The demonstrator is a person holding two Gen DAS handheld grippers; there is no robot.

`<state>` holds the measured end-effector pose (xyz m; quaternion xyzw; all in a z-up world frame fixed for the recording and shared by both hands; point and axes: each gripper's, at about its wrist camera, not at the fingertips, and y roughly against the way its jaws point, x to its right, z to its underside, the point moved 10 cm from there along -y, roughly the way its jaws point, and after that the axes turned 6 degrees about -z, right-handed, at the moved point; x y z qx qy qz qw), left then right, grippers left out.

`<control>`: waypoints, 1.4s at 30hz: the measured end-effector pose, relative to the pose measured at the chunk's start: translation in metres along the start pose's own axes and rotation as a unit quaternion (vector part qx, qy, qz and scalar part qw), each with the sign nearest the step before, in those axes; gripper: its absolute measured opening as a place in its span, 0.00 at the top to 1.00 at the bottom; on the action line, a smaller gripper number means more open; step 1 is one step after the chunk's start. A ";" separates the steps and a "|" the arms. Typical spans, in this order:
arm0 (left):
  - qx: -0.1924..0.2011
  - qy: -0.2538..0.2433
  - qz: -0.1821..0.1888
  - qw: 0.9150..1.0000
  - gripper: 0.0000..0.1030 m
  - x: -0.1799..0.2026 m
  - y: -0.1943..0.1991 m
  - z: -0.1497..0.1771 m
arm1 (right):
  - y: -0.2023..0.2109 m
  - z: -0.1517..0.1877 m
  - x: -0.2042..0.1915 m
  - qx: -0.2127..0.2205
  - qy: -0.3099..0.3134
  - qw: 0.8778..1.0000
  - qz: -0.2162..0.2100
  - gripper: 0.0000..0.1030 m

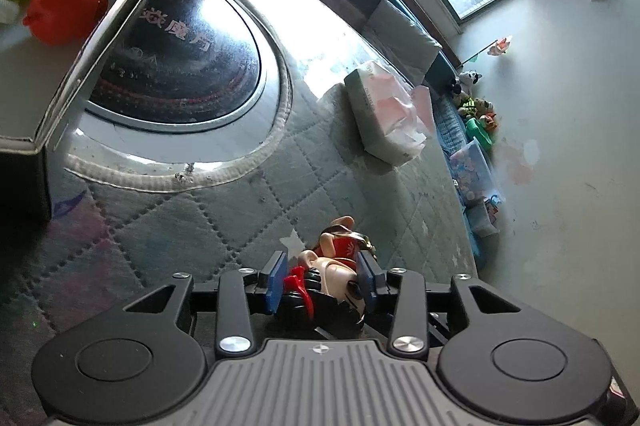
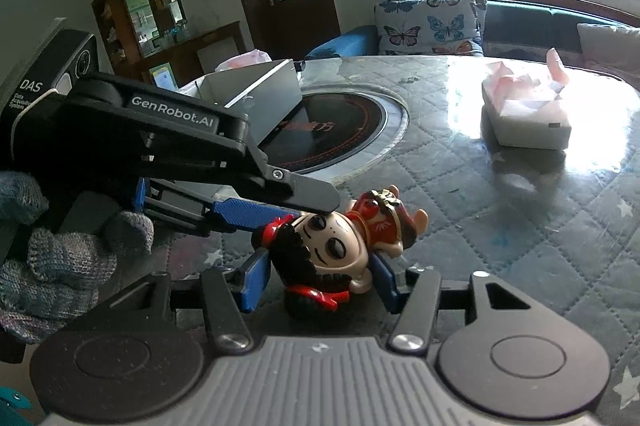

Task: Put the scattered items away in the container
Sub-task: 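Lift the doll figure with the left tool and carry it into the box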

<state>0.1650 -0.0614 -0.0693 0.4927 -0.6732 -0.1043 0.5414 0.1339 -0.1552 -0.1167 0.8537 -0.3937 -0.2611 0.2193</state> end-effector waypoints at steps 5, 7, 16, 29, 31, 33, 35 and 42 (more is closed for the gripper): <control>0.008 0.005 0.005 1.000 0.62 -0.003 0.010 -0.001 | 0.001 -0.002 -0.007 -0.001 0.006 1.000 -0.004 0.47; 0.017 0.007 0.008 1.000 0.62 -0.004 0.016 -0.006 | 0.001 -0.006 -0.013 0.001 0.014 1.000 -0.006 0.47; 0.109 0.019 0.015 0.994 0.62 -0.017 0.083 -0.046 | -0.008 -0.056 -0.058 0.030 0.086 0.995 -0.034 0.47; 0.215 0.078 -0.033 0.973 0.62 -0.097 0.154 -0.103 | -0.079 -0.119 -0.145 0.041 0.184 0.975 -0.118 0.47; 0.217 0.088 -0.041 0.971 0.62 -0.110 0.155 -0.108 | -0.094 -0.122 -0.153 0.031 0.188 0.973 -0.131 0.47; 0.217 0.097 -0.046 0.970 0.62 -0.122 0.154 -0.110 | -0.107 -0.123 -0.158 0.020 0.191 0.971 -0.141 0.47; 0.215 0.106 -0.051 0.970 0.62 -0.133 0.155 -0.111 | -0.117 -0.119 -0.162 0.010 0.193 0.970 -0.149 0.47; 0.204 0.126 -0.060 0.969 0.62 -0.156 0.147 -0.109 | -0.142 -0.108 -0.165 -0.024 0.197 0.966 -0.167 0.47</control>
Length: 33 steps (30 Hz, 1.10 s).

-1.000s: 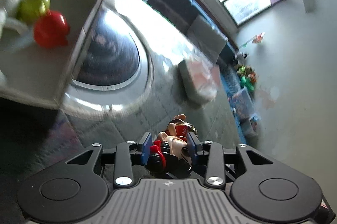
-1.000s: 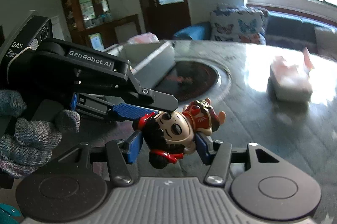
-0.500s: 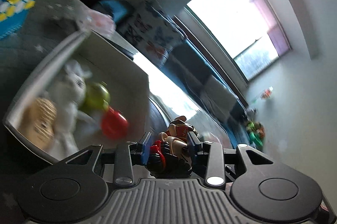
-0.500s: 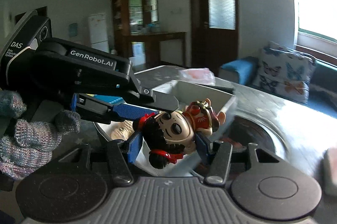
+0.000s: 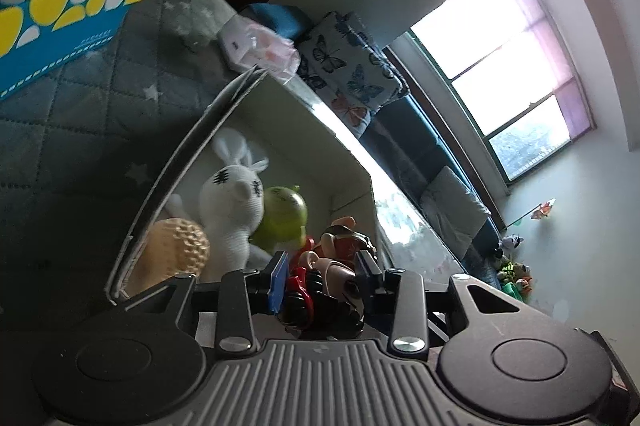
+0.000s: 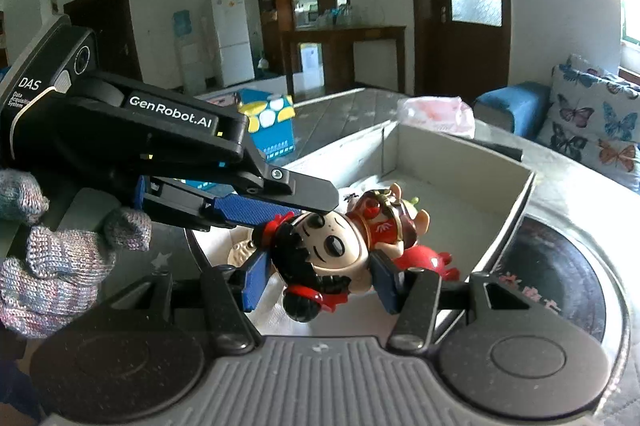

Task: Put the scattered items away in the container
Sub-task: 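Lift the doll figure with the left tool and carry it into the box, then open the left tool to release the doll among the toys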

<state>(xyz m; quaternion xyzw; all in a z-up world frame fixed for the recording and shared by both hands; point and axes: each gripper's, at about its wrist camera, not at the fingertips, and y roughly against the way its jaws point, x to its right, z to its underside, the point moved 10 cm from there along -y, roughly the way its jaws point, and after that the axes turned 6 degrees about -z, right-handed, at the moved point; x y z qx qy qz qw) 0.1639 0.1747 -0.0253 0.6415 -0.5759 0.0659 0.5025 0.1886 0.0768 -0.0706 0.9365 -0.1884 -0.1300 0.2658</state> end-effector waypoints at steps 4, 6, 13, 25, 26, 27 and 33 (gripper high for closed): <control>-0.004 0.001 -0.009 1.000 0.62 -0.005 -0.002 0.001 | -0.010 0.006 0.000 -0.019 0.002 1.000 -0.009 0.47; -0.004 -0.004 -0.014 1.000 0.62 -0.005 -0.003 0.001 | -0.013 0.007 0.001 -0.024 0.001 1.000 -0.014 0.47; -0.017 -0.031 -0.043 0.998 0.63 -0.002 -0.012 0.003 | -0.022 0.011 0.005 -0.053 0.010 0.998 -0.019 0.48; -0.022 -0.062 -0.075 0.995 0.63 -0.003 -0.017 0.006 | -0.033 0.014 0.002 -0.090 0.042 0.995 -0.007 0.48; -0.022 -0.063 -0.075 0.995 0.63 -0.003 -0.017 0.006 | -0.033 0.014 0.001 -0.091 0.043 0.995 -0.005 0.48; -0.023 -0.064 -0.075 0.995 0.63 -0.002 -0.017 0.006 | -0.032 0.015 0.001 -0.094 0.047 0.995 0.000 0.48; -0.019 -0.065 -0.076 0.995 0.63 -0.001 -0.013 0.007 | -0.024 0.014 -0.001 -0.087 0.046 0.995 0.004 0.48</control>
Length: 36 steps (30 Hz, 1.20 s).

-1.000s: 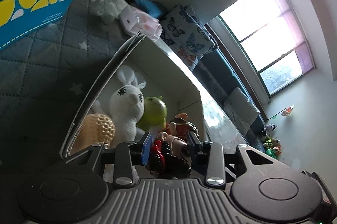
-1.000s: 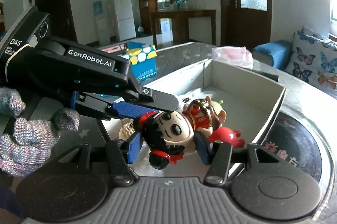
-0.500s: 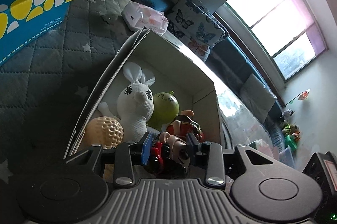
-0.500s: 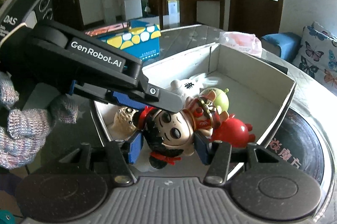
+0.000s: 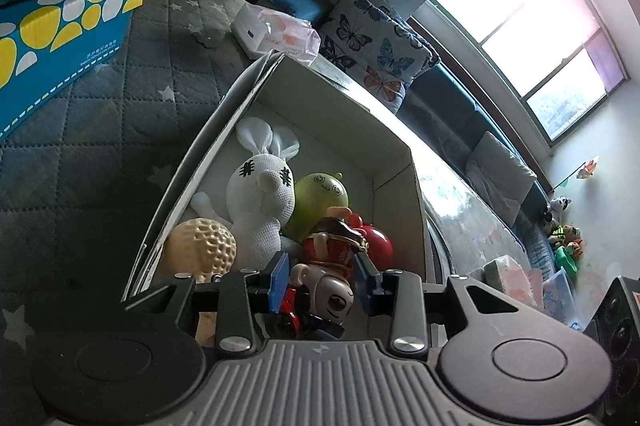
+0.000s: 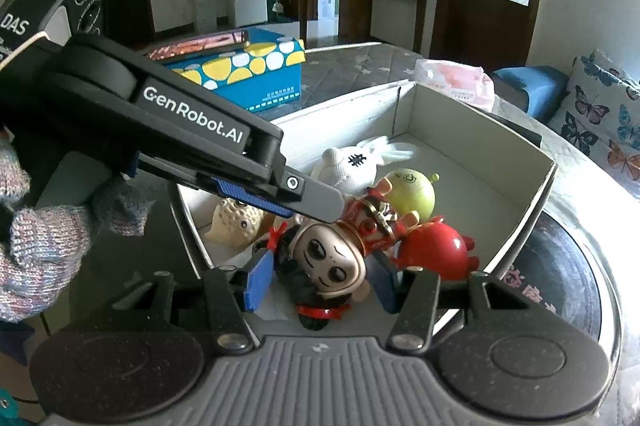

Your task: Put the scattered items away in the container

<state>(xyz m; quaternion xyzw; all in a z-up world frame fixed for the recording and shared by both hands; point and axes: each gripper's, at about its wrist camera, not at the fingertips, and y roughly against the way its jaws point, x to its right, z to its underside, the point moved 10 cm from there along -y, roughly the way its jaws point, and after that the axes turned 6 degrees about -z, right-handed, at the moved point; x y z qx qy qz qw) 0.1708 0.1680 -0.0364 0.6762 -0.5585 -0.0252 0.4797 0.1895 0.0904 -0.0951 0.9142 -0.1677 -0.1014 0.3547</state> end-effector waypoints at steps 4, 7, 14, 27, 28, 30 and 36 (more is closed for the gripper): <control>0.007 -0.015 -0.004 1.000 0.63 0.006 0.007 0.001 | 0.010 -0.001 -0.005 0.014 -0.003 1.000 0.005 0.47; 0.013 -0.026 -0.004 1.000 0.63 0.011 0.012 0.002 | 0.016 0.000 -0.007 0.023 -0.010 1.000 0.008 0.46; 0.051 -0.067 -0.016 0.996 0.63 0.022 0.031 0.007 | 0.037 0.004 -0.011 0.049 -0.035 0.998 0.025 0.37; 0.074 -0.117 -0.040 0.990 0.63 0.032 0.063 0.031 | 0.075 0.019 -0.018 0.094 -0.078 0.991 0.063 0.18; 0.075 -0.123 -0.043 0.989 0.63 0.033 0.066 0.033 | 0.077 0.021 -0.019 0.097 -0.083 0.990 0.063 0.18; 0.079 -0.139 -0.054 0.986 0.63 0.035 0.071 0.038 | 0.080 0.024 -0.021 0.100 -0.088 0.989 0.067 0.17; 0.082 -0.163 -0.082 0.980 0.62 0.033 0.085 0.055 | 0.090 0.035 -0.024 0.109 -0.109 0.985 0.083 0.11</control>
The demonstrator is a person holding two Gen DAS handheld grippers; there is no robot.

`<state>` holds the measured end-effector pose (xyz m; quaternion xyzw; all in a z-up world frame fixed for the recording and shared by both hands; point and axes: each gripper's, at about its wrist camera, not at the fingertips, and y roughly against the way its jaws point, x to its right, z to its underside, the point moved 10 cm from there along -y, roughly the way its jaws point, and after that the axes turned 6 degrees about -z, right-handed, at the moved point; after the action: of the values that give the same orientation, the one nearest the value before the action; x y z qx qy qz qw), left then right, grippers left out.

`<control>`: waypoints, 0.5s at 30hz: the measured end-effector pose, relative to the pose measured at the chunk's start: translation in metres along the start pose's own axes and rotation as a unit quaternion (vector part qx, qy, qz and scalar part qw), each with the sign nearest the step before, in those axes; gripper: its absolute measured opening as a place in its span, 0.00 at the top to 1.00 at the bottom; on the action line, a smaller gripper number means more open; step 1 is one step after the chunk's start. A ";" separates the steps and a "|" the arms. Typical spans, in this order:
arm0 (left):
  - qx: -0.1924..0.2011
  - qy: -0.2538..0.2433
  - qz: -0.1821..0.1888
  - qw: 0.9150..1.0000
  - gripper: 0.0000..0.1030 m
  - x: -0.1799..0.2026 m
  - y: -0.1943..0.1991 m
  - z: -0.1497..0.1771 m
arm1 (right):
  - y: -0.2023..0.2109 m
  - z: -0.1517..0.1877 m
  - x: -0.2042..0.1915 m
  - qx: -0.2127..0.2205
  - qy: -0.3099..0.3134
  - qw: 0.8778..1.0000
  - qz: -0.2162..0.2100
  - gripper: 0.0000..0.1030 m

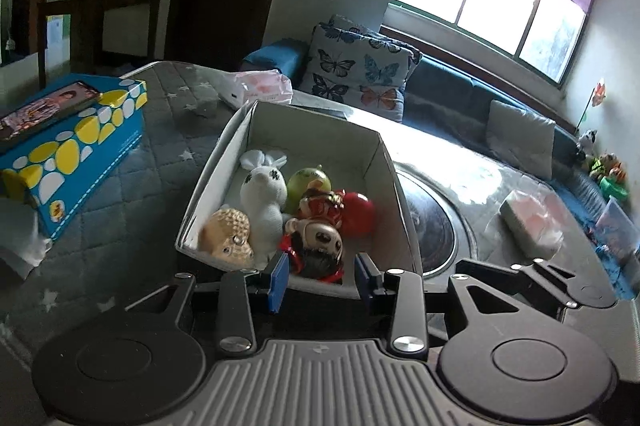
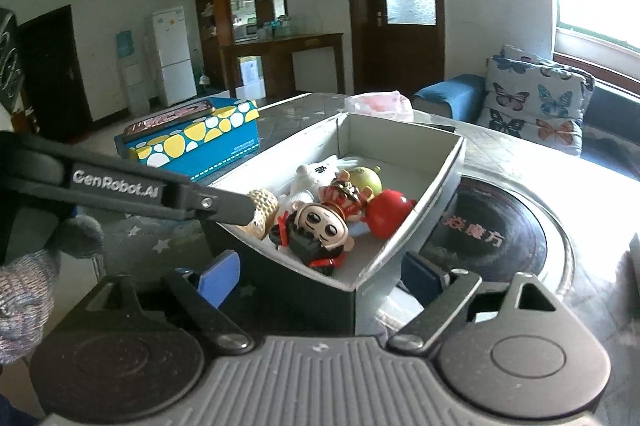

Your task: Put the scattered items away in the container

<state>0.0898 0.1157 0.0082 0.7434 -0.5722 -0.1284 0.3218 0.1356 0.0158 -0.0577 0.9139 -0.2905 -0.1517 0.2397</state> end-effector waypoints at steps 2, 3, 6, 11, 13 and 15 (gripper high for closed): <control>-0.003 -0.003 -0.005 1.000 0.62 0.000 0.003 0.004 | 0.004 0.003 0.000 0.002 -0.004 1.000 0.004 0.09; -0.004 -0.005 -0.007 1.000 0.62 0.000 0.005 0.006 | 0.006 0.004 0.000 0.002 -0.005 1.000 0.006 0.08; -0.008 -0.011 -0.011 1.000 0.62 0.000 0.008 0.014 | 0.010 0.007 -0.002 0.006 -0.007 1.000 0.010 0.03; -0.013 -0.015 -0.019 1.000 0.62 -0.002 0.013 0.027 | 0.011 0.016 -0.008 0.004 -0.014 1.000 0.009 0.00; -0.016 -0.013 -0.021 1.000 0.63 -0.004 0.014 0.032 | 0.010 0.022 -0.010 0.000 -0.019 1.000 0.008 0.00; -0.022 -0.012 -0.021 0.999 0.63 -0.005 0.013 0.037 | 0.008 0.026 -0.011 -0.005 -0.024 1.000 0.005 0.00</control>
<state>0.0579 0.1063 -0.0127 0.7467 -0.5570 -0.1560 0.3284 0.1123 0.0077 -0.0738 0.9074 -0.3000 -0.1738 0.2377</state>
